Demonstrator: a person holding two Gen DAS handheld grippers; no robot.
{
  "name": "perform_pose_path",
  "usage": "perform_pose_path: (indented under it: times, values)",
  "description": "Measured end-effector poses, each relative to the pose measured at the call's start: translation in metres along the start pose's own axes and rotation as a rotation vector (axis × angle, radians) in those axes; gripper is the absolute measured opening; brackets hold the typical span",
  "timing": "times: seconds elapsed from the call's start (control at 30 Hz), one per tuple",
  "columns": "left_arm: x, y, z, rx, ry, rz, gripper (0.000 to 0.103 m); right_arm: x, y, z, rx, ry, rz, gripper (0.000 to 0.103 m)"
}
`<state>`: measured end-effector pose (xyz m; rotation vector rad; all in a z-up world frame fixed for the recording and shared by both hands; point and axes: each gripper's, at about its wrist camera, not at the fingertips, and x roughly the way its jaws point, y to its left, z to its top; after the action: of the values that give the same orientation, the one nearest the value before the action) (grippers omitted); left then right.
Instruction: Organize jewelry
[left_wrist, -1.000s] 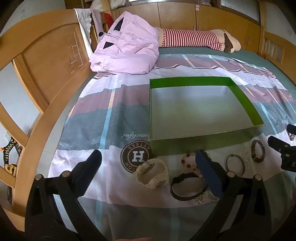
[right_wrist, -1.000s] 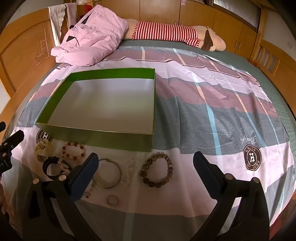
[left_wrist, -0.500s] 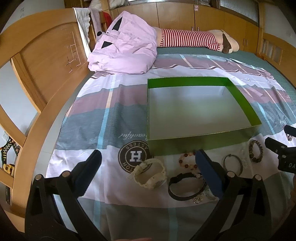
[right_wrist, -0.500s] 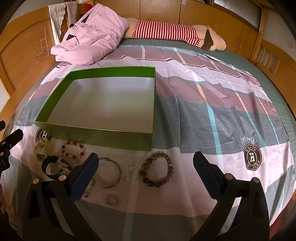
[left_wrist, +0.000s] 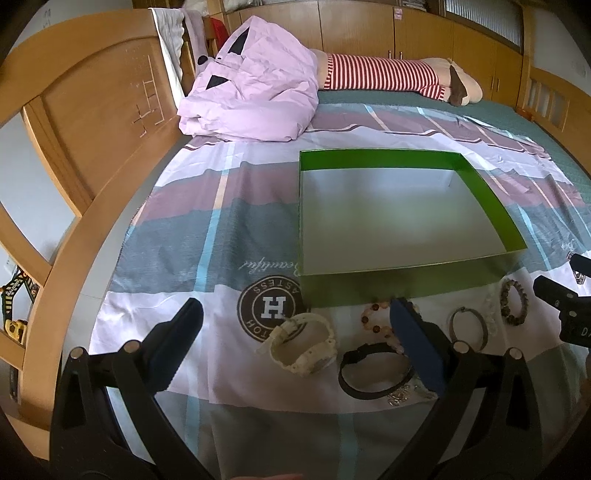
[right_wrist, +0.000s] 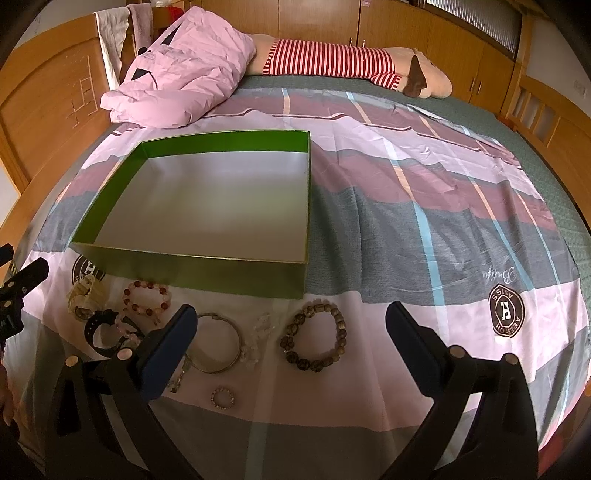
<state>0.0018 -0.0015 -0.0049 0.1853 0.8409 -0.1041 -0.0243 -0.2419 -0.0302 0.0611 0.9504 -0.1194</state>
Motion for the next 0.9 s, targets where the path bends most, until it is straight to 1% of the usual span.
perform_pose_path:
  times: [0.33,0.67,0.83,0.9]
  values:
    - [0.0001,-0.0006,0.0003,0.007,0.004,0.008,0.101,0.0021,-0.0002,-0.0012,0.003,0.008,-0.009,0.102]
    - [-0.0006,0.0021,-0.0002,0.008,0.002,0.015,0.101,0.0033,-0.0015,-0.0007,0.010,0.016,0.000,0.102]
    - [0.0000,0.0026,0.0004,0.009,0.003,0.009,0.101,0.0030,-0.0015,-0.0004,0.010,0.015,-0.001,0.102]
    - [0.0009,0.0042,0.0011,0.000,0.008,-0.010,0.101,0.0029,-0.0016,-0.0004,0.008,0.015,-0.002,0.102]
